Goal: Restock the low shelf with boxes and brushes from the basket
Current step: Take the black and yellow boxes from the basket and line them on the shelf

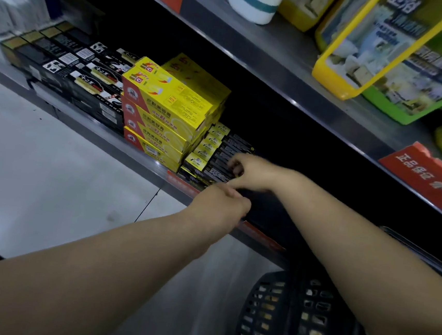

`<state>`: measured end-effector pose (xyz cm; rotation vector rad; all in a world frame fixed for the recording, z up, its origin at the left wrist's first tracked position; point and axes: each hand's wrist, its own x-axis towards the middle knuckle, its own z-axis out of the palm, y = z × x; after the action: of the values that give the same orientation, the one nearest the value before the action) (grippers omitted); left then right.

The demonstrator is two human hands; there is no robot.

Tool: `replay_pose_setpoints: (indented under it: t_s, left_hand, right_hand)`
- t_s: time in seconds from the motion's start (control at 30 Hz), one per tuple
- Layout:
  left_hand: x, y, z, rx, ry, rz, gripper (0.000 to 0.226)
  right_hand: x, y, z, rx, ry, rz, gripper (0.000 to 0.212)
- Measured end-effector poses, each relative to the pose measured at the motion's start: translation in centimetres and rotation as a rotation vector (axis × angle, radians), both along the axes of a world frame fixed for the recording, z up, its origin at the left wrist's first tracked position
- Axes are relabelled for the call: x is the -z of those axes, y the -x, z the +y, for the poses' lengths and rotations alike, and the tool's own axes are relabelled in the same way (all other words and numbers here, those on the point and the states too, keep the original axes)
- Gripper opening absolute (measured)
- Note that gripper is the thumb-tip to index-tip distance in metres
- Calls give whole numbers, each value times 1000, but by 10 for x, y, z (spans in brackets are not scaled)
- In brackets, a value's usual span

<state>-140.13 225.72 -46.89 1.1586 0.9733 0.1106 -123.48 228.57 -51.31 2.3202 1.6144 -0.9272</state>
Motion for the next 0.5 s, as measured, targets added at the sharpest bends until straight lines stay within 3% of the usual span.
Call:
replay_pose_setpoints:
  t_s: [0.1,0.27,0.5]
  left_hand:
    - [-3,-6,-15,158,-376,-54,11]
    - [-23,-26,-55,361,-733,-230,18]
    - [-53,-52,-130,633,-885,-361,9]
  right_hand:
    - [-48,-10,-32,147,-140,194,40]
    - [-115,-12,-129,294,-395,433,18]
    - [-144,-26,-289,559,-485,397,21]
